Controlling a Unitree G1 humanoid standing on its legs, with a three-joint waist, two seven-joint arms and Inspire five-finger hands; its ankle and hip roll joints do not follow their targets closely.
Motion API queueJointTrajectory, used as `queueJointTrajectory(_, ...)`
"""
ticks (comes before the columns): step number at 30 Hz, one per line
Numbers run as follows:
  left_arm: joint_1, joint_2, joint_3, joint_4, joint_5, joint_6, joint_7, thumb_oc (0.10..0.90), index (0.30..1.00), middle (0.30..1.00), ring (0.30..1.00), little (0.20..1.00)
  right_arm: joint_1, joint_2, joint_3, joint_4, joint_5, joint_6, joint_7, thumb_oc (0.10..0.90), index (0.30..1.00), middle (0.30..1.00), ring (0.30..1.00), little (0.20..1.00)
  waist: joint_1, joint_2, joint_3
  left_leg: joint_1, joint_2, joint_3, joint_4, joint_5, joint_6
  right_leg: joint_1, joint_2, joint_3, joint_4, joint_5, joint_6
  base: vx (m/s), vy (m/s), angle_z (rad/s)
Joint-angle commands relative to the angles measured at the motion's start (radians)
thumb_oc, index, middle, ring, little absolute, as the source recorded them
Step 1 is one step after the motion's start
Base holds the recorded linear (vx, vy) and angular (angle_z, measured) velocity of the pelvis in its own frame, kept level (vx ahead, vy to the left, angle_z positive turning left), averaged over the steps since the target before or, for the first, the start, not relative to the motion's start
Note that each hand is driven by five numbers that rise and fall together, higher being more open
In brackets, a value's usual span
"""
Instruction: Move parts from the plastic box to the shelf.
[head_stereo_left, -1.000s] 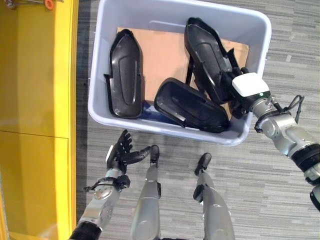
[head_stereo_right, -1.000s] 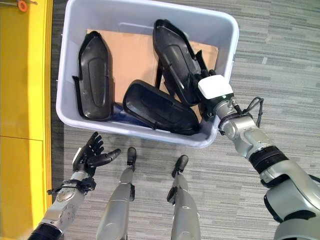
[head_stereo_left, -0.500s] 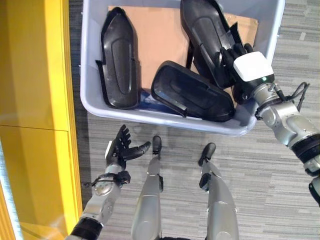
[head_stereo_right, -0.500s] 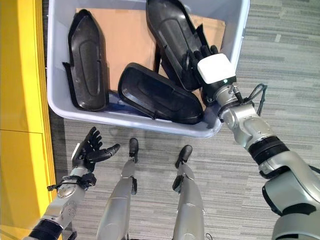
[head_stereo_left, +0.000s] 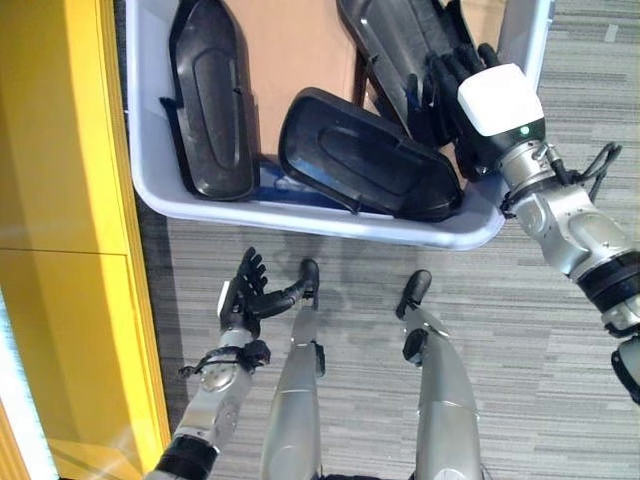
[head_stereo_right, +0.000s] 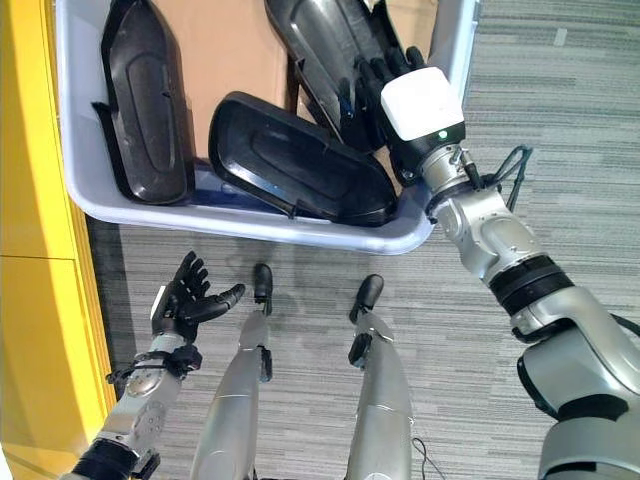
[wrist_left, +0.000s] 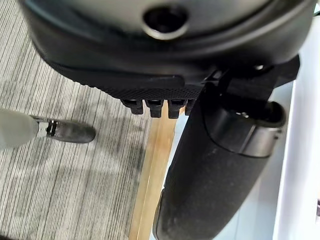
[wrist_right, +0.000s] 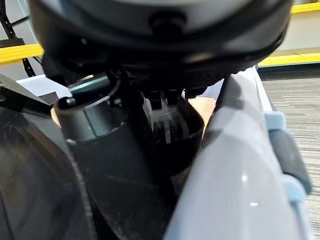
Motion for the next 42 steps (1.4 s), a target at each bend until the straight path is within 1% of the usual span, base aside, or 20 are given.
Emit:
queueJointTrajectory(1,-0.011,0.033,-0.004,-0.065,0.023,-0.066,0.020,0.900,1.000,1.000,1.000,1.000,-0.048,0.006,-0.025,0.054,0.044,0.028,-0.072,0.400,0.300,0.300,0.300,0.300,0.017,0.007,-0.007,0.144,0.061,0.007,-0.010,-0.083,-0.058,0.096,-0.045,0.020,-0.164,0.068,0.133,0.00,0.004,0.03)
queueJointTrajectory(8,-0.008,0.036,-0.005,-0.076,0.029,-0.065,0.022,0.900,1.000,1.000,1.000,1.000,0.017,0.024,-0.061,0.026,0.045,0.026,-0.075,0.400,0.300,0.300,0.300,0.300,0.013,0.000,-0.007,0.157,0.060,0.001,-0.010,-0.089,-0.057,0.113,-0.046,0.011,-0.167,0.067,0.134,0.00,0.000,0.00)
queueJointTrajectory(13,-0.001,0.039,0.000,-0.087,0.035,-0.062,0.023,0.900,1.000,1.000,1.000,1.000,0.045,0.020,-0.076,0.012,0.040,0.026,-0.076,0.400,0.300,0.300,0.300,0.300,0.013,-0.006,-0.007,0.168,0.057,-0.002,-0.010,-0.091,-0.058,0.133,-0.042,0.006,-0.175,0.069,0.135,-0.01,0.003,0.04)
queueJointTrajectory(22,0.009,0.044,0.007,-0.095,0.041,-0.056,0.019,0.900,1.000,1.000,1.000,1.000,0.082,-0.020,-0.120,-0.044,0.037,0.027,-0.092,0.400,0.300,0.300,0.300,0.300,0.012,-0.025,-0.007,0.210,0.057,-0.005,-0.010,-0.096,-0.059,0.189,-0.041,-0.005,-0.185,0.072,0.137,-0.02,0.009,0.05)
queueJointTrajectory(26,0.013,0.046,0.016,-0.100,0.045,-0.052,0.015,0.900,1.000,1.000,1.000,1.000,0.090,-0.047,-0.153,-0.113,0.030,0.023,-0.103,0.400,0.300,0.300,0.300,0.300,0.009,-0.034,-0.009,0.239,0.056,-0.004,-0.010,-0.098,-0.060,0.224,-0.040,-0.006,-0.196,0.076,0.139,-0.02,0.023,0.06)
queueJointTrajectory(28,0.020,0.047,0.023,-0.097,0.049,-0.048,0.017,0.900,1.000,1.000,1.000,1.000,0.106,-0.060,-0.187,-0.171,0.033,0.014,-0.114,0.400,0.300,0.300,0.300,0.300,0.007,-0.041,-0.022,0.259,0.056,-0.003,-0.010,-0.102,-0.060,0.247,-0.037,-0.007,-0.202,0.076,0.139,-0.01,0.011,0.02)
queueJointTrajectory(30,0.025,0.049,0.025,-0.101,0.049,-0.047,0.017,0.900,1.000,1.000,1.000,1.000,0.115,-0.062,-0.199,-0.187,0.034,0.013,-0.115,0.400,0.300,0.300,0.300,0.300,0.008,-0.043,-0.027,0.266,0.056,-0.003,-0.010,-0.104,-0.060,0.262,-0.035,-0.007,-0.209,0.077,0.140,0.00,0.000,0.00)
queueJointTrajectory(32,0.033,0.053,0.029,-0.105,0.050,-0.044,0.016,0.900,1.000,1.000,1.000,1.000,0.125,-0.070,-0.216,-0.229,0.029,0.008,-0.119,0.400,0.300,0.300,0.300,0.300,0.006,-0.049,-0.042,0.275,0.054,-0.003,-0.010,-0.102,-0.061,0.283,-0.030,-0.006,-0.230,0.086,0.139,0.00,0.000,0.00)
queueJointTrajectory(36,0.051,0.054,0.038,-0.113,0.054,-0.040,0.008,0.900,1.000,1.000,1.000,1.000,0.148,-0.083,-0.246,-0.289,0.021,-0.004,-0.118,0.400,0.300,0.300,0.300,0.300,0.004,-0.059,-0.070,0.307,0.054,0.002,-0.010,-0.110,-0.062,0.330,-0.023,-0.010,-0.251,0.084,0.143,0.00,0.009,-0.01)
queueJointTrajectory(37,0.059,0.054,0.043,-0.112,0.053,-0.036,0.004,0.900,1.000,1.000,1.000,1.000,0.165,-0.087,-0.263,-0.310,0.021,-0.007,-0.118,0.400,0.300,0.300,0.300,0.300,0.002,-0.066,-0.085,0.325,0.055,0.003,-0.010,-0.113,-0.061,0.351,-0.019,-0.009,-0.260,0.085,0.143,0.00,0.026,-0.06)
queueJointTrajectory(38,0.059,0.055,0.042,-0.112,0.053,-0.036,0.004,0.900,1.000,1.000,1.000,1.000,0.166,-0.088,-0.265,-0.312,0.021,-0.007,-0.117,0.400,0.300,0.300,0.300,0.300,0.002,-0.067,-0.085,0.322,0.054,0.002,-0.010,-0.109,-0.061,0.351,-0.020,-0.010,-0.264,0.091,0.142,-0.02,0.042,-0.06)
queueJointTrajectory(42,0.077,0.059,0.047,-0.110,0.054,-0.030,-0.009,0.900,1.000,1.000,1.000,1.000,0.164,-0.099,-0.280,-0.327,0.026,-0.012,-0.118,0.400,0.300,0.300,0.300,0.300,-0.001,-0.080,-0.124,0.350,0.054,0.006,-0.010,-0.114,-0.063,0.399,-0.010,-0.010,-0.306,0.103,0.144,-0.01,0.038,-0.03)
